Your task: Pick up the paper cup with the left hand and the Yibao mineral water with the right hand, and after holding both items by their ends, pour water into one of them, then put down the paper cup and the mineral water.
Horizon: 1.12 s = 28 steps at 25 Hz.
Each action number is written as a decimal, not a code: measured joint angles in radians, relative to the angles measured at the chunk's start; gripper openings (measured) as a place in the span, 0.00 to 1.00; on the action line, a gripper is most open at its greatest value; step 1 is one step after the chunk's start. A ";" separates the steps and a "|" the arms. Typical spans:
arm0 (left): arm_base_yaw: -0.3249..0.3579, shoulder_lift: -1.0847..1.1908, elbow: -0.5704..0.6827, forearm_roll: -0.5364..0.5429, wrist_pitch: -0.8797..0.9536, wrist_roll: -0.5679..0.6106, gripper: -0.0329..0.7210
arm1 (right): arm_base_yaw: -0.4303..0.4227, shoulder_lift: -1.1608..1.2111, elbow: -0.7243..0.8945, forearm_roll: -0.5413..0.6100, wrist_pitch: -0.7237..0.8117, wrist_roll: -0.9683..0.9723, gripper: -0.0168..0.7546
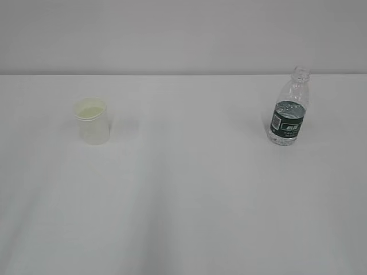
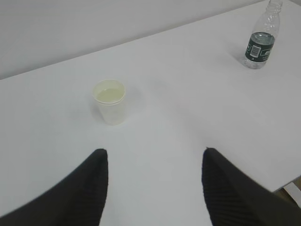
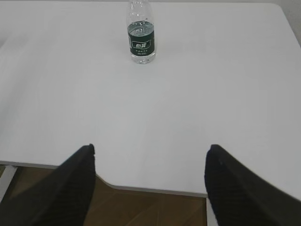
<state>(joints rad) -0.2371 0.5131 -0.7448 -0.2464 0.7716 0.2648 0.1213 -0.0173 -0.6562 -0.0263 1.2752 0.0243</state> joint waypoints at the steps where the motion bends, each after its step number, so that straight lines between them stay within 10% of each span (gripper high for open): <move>1: 0.000 0.000 0.000 0.000 0.000 0.000 0.64 | 0.000 0.000 0.007 0.000 0.000 0.002 0.74; 28: 0.000 0.000 0.000 -0.007 0.028 0.000 0.64 | 0.000 0.000 0.135 -0.125 -0.098 0.057 0.72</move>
<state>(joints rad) -0.2371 0.5131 -0.7448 -0.2533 0.7997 0.2648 0.1213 -0.0173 -0.5216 -0.1508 1.1768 0.0816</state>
